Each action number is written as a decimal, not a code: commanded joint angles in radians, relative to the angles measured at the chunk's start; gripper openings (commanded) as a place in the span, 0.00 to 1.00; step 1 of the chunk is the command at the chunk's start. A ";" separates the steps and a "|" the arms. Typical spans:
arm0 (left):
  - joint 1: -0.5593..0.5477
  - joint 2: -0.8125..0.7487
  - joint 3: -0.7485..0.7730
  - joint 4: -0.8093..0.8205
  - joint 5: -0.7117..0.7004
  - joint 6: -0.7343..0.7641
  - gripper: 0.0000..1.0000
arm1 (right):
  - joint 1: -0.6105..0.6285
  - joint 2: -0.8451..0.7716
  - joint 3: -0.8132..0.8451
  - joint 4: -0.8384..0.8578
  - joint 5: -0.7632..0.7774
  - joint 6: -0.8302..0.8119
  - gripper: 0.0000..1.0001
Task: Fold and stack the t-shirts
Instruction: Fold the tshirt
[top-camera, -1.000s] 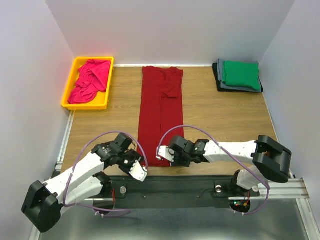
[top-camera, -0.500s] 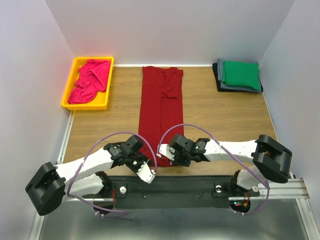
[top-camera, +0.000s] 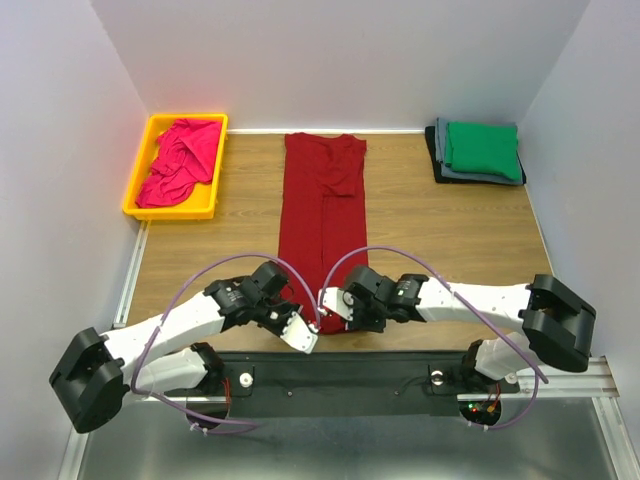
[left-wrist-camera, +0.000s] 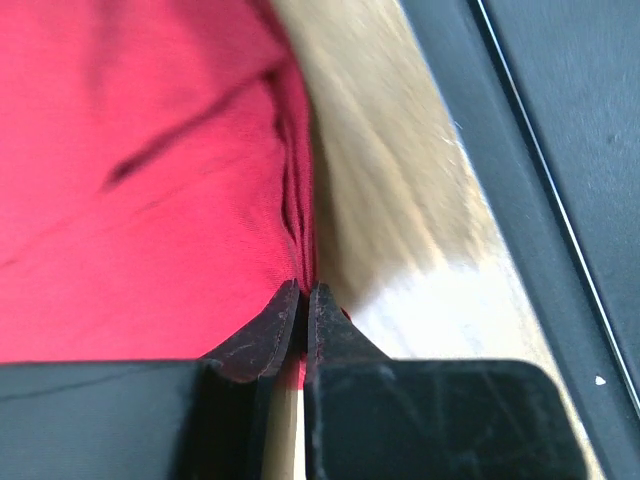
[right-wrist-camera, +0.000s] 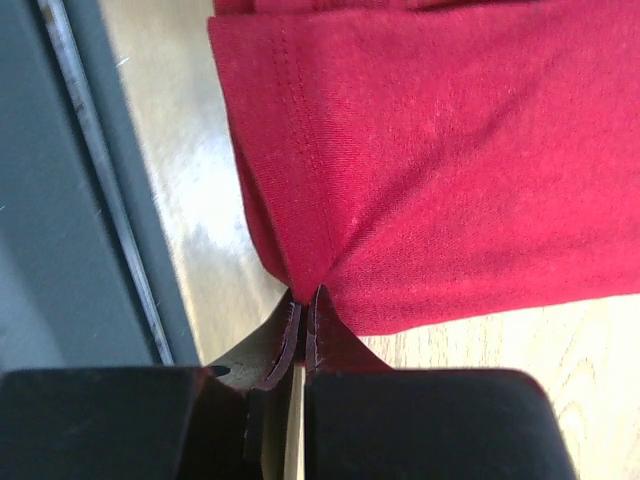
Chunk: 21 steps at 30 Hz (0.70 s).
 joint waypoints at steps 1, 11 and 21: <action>-0.006 -0.040 0.105 -0.102 0.087 -0.031 0.00 | -0.005 -0.032 0.082 -0.126 -0.076 -0.063 0.00; -0.049 -0.119 0.205 -0.255 0.185 -0.037 0.00 | -0.003 -0.070 0.164 -0.313 -0.230 -0.134 0.00; 0.138 -0.073 0.270 -0.176 0.211 -0.044 0.00 | -0.201 -0.040 0.352 -0.355 -0.168 -0.231 0.01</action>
